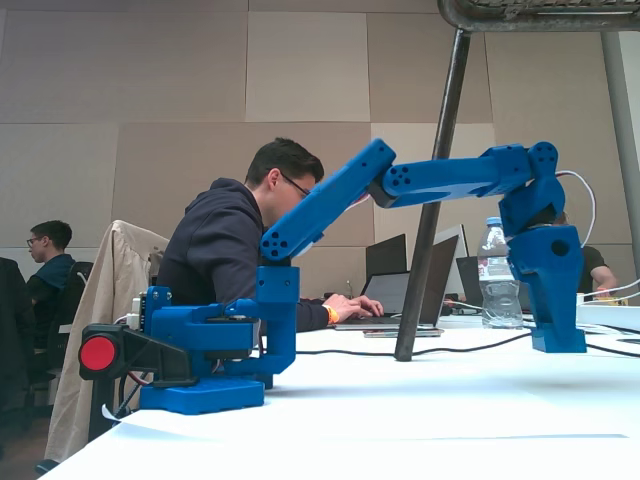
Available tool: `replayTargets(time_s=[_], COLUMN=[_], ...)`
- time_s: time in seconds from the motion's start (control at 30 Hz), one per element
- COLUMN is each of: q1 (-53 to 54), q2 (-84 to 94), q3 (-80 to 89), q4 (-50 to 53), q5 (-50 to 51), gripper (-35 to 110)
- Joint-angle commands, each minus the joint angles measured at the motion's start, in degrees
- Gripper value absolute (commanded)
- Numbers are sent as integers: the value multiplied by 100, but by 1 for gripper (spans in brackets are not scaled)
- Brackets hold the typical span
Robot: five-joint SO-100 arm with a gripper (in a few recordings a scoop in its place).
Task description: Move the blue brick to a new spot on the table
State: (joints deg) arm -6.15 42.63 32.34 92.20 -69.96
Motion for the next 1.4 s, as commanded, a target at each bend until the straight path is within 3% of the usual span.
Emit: replayTargets(time_s=[0.0, 0.3, 0.4, 0.67, 0.97, 1.17, 1.37], q1=[132, 299, 308, 501, 316, -35, 246], q2=[-211, -1310, -1406, 483, 5449, 9316, 11593], q3=[-1107, -1916, -2013, -747, 4790, 8965, 10978], q4=[53, 53, 79, 167, -167, -765, -721], q5=[-26, 79, 185, 229, 79, -123, -466], gripper=[5, 7, 21, 30, 19, 1, 0])
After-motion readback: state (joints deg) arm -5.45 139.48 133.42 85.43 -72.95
